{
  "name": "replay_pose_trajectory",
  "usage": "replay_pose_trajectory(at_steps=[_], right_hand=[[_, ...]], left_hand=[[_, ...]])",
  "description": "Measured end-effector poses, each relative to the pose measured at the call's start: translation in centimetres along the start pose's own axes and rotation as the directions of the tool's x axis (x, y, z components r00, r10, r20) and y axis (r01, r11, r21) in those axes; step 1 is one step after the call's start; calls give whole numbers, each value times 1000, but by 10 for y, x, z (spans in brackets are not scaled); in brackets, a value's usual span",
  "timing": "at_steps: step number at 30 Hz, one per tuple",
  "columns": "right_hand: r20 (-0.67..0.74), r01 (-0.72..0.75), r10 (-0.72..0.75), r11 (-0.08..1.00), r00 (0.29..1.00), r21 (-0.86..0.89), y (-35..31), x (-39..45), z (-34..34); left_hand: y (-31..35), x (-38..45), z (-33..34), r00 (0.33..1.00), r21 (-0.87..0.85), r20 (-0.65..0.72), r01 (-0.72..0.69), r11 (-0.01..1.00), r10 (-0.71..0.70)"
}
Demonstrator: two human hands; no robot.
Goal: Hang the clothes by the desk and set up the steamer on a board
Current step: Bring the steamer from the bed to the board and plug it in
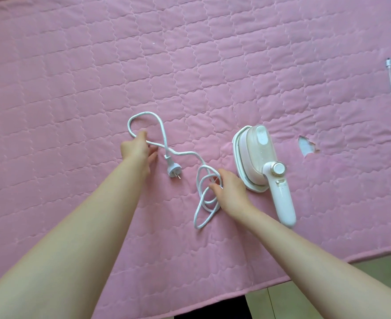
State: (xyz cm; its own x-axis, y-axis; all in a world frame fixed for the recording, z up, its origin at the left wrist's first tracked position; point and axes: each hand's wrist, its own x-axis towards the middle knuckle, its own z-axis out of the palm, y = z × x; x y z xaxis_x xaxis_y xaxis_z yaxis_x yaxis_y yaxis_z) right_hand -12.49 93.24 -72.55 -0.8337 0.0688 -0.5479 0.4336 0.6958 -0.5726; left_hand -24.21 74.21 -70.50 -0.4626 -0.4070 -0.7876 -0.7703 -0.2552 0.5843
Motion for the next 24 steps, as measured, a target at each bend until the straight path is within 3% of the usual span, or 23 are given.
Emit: replay_pose_trajectory(at_steps=[4, 8, 10, 17, 24], right_hand=[[41, 233, -230, 969, 972, -87, -2, -13, -1], [47, 319, -315, 934, 948, -159, -2, -17, -3], [18, 308, -309, 938, 951, -160, -4, -16, -8], [-63, 293, -301, 950, 952, -111, -13, -16, -34], [-138, 72, -47, 980, 989, 186, -30, -29, -55]], left_hand=[[25, 2, 7, 993, -138, 114, 56, 989, -40], [36, -4, 9, 968, 132, 246, -83, 988, 48], [36, -7, 8, 948, 246, 301, -184, 952, 105], [23, -37, 10, 842, 334, 514, -372, 866, 163], [-8, -70, 1, 803, 402, 596, -322, 857, 21]])
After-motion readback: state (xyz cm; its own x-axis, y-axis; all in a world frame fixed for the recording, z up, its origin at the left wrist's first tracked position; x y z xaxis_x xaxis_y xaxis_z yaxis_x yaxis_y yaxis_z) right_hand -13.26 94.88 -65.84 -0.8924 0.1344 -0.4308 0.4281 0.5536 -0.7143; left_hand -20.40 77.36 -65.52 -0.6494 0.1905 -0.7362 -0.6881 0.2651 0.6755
